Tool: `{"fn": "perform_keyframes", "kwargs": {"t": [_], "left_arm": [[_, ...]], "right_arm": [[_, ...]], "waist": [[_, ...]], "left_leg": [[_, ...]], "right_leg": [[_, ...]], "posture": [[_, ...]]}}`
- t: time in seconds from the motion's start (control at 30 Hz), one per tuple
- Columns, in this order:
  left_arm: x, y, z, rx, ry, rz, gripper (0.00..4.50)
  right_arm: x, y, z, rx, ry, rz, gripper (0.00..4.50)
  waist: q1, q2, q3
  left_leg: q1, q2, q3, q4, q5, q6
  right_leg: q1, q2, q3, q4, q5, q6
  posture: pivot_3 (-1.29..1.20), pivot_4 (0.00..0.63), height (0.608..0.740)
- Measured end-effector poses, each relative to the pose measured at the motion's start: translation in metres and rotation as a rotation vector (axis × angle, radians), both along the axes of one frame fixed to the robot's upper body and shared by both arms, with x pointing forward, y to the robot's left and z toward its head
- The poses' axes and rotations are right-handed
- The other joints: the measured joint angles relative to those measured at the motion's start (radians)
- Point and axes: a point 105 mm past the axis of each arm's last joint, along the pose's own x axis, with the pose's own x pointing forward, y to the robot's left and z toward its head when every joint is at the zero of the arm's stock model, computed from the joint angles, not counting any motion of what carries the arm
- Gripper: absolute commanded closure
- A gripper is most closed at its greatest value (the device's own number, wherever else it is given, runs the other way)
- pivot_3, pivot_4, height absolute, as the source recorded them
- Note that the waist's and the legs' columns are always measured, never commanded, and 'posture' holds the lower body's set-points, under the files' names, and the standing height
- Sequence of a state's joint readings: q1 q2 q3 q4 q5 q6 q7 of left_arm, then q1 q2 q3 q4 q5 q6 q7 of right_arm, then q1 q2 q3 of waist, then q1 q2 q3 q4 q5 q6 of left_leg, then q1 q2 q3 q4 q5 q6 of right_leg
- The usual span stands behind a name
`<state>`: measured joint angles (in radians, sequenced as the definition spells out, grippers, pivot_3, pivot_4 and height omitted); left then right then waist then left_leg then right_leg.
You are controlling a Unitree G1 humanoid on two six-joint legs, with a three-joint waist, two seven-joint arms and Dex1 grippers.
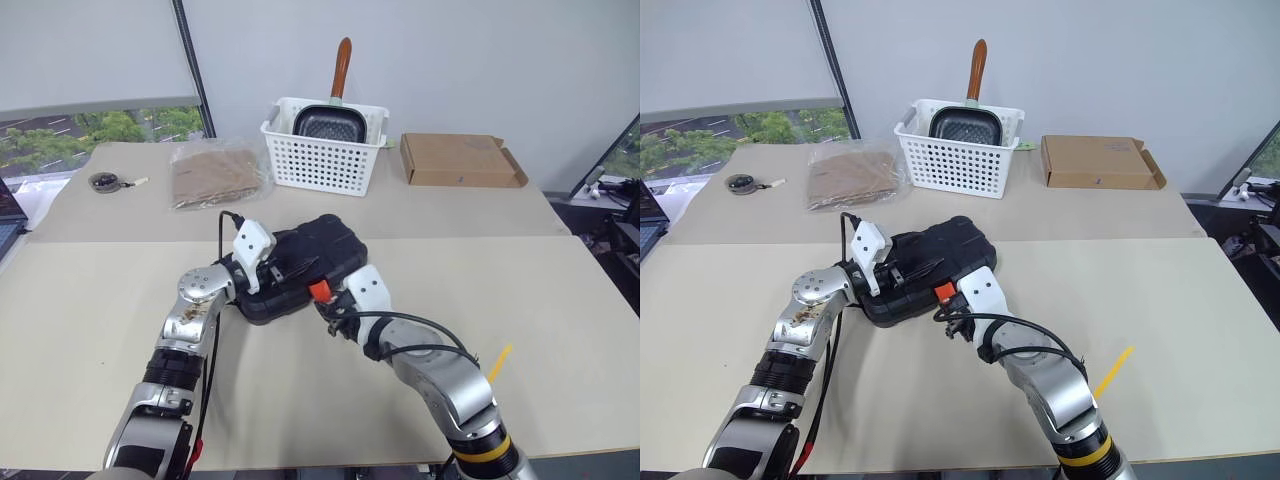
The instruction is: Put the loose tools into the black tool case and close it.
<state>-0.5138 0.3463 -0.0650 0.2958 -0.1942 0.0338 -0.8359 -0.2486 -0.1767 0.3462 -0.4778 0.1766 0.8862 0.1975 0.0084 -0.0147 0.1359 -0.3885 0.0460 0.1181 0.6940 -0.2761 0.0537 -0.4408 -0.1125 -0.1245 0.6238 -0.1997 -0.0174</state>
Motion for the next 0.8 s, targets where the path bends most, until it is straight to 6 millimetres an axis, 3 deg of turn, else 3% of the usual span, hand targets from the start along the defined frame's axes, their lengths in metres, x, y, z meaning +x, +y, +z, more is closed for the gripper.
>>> {"fn": "perform_keyframes", "kwargs": {"t": [0.4,0.47,0.57,0.8], "left_arm": [[0.0,0.001,-0.001,0.002,0.001,0.001,0.72],[0.0,0.001,-0.001,0.003,0.002,0.0,0.72],[-0.001,-0.001,-0.001,0.003,0.003,-0.007,0.72],[-0.001,-0.002,-0.001,0.005,0.001,-0.017,0.72]], "right_arm": [[0.004,0.003,-0.004,-0.03,-0.026,0.012,3.31],[0.004,0.003,-0.004,-0.031,-0.026,0.012,2.31],[0.008,-0.004,-0.003,-0.047,-0.036,-0.011,1.48],[0.0,-0.018,0.007,-0.087,-0.036,0.02,1.48]], "waist": [[0.0,0.0,0.0],[0.0,0.0,0.0],[0.0,0.0,0.0],[0.002,0.0,0.0]], "left_leg": [[0.0,0.001,-0.001,0.0,-0.001,-0.001],[0.001,0.001,-0.001,0.0,-0.001,-0.002],[0.0,0.001,-0.001,0.0,-0.003,-0.005],[0.0,0.0,-0.001,-0.001,-0.003,-0.003]], "right_leg": [[0.0,0.0,0.0,0.0,0.0,0.0],[0.0,0.0,0.0,0.0,0.0,0.0],[0.0,0.0,0.0,0.0,0.0,0.0],[0.001,0.0,-0.001,-0.002,0.0,0.001]], "posture": [[0.0,0.15,0.7],[0.0,0.15,0.7],[0.0,0.15,0.7],[0.0,0.15,0.7]]}}
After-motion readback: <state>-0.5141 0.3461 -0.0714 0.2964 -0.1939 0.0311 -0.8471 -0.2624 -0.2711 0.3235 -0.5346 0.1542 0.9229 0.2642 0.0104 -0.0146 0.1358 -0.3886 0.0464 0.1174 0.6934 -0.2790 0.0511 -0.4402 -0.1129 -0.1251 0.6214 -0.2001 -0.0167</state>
